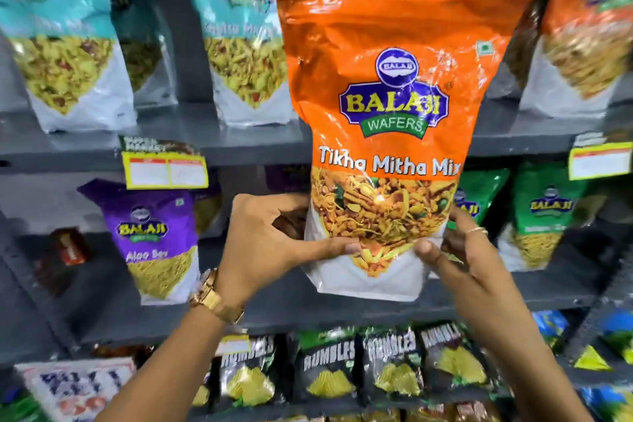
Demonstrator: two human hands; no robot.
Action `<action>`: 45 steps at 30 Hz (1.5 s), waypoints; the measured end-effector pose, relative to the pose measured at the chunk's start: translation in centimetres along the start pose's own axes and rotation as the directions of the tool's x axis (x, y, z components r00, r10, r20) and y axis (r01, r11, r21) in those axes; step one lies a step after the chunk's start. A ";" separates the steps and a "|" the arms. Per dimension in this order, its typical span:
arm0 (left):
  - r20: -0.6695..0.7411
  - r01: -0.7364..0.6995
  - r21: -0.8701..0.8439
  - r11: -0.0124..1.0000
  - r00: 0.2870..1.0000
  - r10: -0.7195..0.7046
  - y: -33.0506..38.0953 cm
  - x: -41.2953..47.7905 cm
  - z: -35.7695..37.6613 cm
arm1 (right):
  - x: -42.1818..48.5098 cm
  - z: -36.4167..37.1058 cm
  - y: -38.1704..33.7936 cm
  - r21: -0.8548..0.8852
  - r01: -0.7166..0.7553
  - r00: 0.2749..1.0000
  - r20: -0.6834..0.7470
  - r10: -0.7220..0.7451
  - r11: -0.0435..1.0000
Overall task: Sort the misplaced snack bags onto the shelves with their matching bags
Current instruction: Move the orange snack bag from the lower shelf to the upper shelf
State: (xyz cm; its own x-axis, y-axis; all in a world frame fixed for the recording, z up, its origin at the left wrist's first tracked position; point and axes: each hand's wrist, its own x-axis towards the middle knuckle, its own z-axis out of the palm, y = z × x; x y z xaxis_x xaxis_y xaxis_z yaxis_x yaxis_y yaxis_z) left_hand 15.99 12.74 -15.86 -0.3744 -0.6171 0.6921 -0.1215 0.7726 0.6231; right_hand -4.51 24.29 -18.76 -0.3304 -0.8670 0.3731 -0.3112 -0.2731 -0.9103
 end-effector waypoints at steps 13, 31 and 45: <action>-0.028 -0.027 0.232 0.972 0.999 0.034 3.2 20.1 8.4 | 18.1 -10.6 -4.8 -0.051 0.243 0.954 -0.170 -0.248 0.969; 0.248 0.143 0.366 0.920 0.938 -0.244 -1.3 27.1 16.8 | 29.2 -15.0 0.4 -0.084 0.009 0.996 -0.085 -0.016 0.996; 0.119 0.252 0.389 0.886 0.940 -0.320 -1.6 26.5 17.1 | 30.3 -15.2 1.7 -0.366 0.045 0.998 0.058 -0.026 0.930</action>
State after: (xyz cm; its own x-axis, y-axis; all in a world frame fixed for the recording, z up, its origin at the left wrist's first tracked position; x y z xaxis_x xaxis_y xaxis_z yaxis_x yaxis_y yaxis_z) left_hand -9.45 -2.33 -4.78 -0.4227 -0.8096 0.4072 -0.5602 0.5866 0.5848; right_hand -28.59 3.87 -6.28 -0.2697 -0.8826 0.3851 -0.6300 -0.1408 -0.7637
